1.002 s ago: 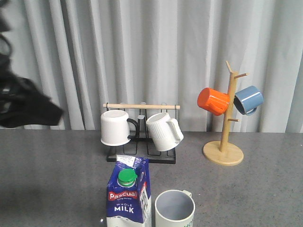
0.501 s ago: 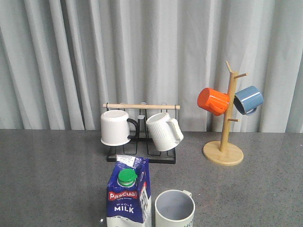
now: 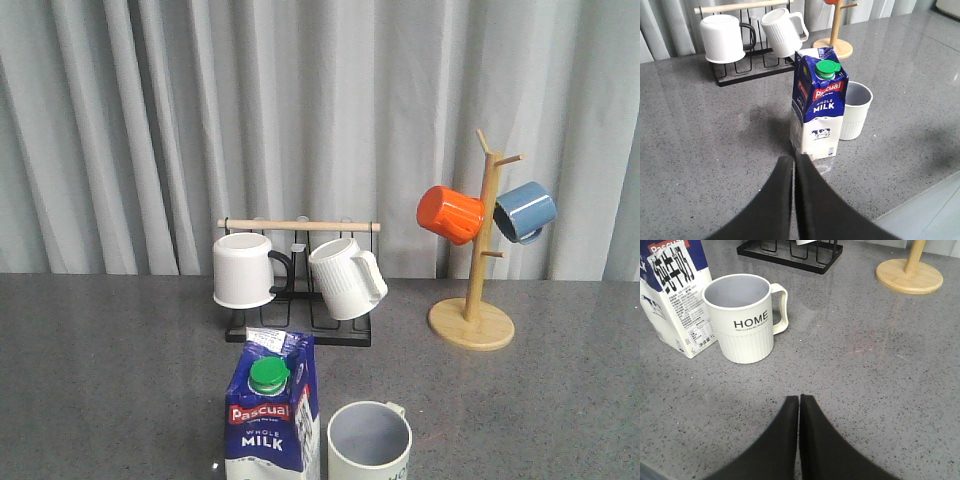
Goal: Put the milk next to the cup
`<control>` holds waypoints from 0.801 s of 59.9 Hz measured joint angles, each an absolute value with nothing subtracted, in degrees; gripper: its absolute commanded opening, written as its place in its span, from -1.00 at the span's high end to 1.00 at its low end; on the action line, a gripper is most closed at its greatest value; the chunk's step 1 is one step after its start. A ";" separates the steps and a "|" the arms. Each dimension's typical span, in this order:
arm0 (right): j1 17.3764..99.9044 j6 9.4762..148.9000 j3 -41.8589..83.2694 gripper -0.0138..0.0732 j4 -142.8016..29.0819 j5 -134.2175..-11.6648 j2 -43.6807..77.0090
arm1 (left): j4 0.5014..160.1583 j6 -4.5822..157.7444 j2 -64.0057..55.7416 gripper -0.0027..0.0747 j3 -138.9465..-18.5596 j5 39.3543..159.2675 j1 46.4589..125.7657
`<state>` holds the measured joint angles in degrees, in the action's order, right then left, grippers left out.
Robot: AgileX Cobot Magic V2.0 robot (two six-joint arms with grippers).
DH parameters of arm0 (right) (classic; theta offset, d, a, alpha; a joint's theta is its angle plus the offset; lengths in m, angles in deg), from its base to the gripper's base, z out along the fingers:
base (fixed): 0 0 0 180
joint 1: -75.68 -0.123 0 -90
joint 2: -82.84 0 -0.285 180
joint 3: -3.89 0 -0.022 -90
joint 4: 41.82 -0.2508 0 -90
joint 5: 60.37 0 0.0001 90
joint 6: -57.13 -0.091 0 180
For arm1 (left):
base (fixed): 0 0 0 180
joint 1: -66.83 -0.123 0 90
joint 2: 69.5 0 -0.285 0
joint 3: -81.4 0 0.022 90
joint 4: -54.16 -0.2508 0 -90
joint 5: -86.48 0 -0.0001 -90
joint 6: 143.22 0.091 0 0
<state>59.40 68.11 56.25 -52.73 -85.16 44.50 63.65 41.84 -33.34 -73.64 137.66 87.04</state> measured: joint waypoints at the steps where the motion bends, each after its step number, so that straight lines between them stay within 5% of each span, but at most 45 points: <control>1: 59.40 68.11 56.25 0.69 -52.73 -85.16 44.50 | 63.65 41.84 -33.42 0.95 -73.64 137.66 87.04; 17: 59.40 68.11 56.25 0.69 -52.73 -85.18 44.50 | 58.09 42.35 -33.89 0.95 -69.71 130.79 87.04; 35: 59.40 68.11 56.25 0.69 -52.73 -85.35 44.50 | 56.01 41.68 -34.35 0.95 -45.23 99.96 78.06; 48: 59.40 68.11 56.25 0.69 -52.73 -85.58 44.50 | 56.01 39.92 -40.57 0.95 -30.35 90.84 71.76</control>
